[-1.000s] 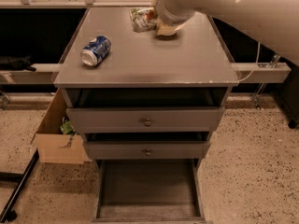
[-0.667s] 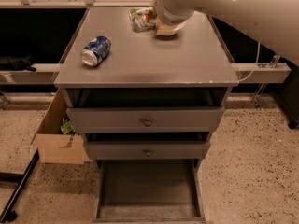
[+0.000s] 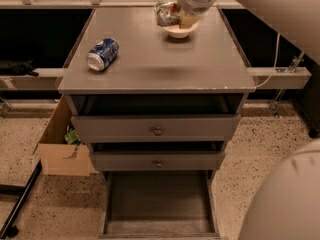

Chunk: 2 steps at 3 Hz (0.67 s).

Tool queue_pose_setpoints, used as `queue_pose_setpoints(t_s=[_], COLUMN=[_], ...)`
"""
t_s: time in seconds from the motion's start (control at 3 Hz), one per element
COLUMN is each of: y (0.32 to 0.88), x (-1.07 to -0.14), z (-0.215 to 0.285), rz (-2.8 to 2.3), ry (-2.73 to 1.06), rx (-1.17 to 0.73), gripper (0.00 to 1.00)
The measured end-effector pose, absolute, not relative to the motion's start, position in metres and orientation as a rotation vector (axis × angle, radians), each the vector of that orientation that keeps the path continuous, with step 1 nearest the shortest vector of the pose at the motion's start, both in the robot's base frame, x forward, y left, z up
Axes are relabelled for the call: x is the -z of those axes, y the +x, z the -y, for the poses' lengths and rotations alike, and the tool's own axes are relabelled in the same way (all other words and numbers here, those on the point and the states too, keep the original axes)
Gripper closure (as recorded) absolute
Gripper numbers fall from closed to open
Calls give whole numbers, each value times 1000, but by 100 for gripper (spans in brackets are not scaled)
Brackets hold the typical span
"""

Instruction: Pick 7up can from bottom drawer and place on counter

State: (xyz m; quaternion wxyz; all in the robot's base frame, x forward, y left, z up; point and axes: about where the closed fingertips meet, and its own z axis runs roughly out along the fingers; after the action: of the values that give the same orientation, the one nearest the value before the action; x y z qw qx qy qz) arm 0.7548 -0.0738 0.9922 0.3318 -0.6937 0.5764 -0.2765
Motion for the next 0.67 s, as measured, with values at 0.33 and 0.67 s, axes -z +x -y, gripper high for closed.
queue_pose_setpoints(t_s=[0.33,0.67], y=[753,748], x=[-993,-982], z=[74,82], rz=[-1504,-1542], ry=[-1812,-1802], rx=[723,702], gripper=[100,100])
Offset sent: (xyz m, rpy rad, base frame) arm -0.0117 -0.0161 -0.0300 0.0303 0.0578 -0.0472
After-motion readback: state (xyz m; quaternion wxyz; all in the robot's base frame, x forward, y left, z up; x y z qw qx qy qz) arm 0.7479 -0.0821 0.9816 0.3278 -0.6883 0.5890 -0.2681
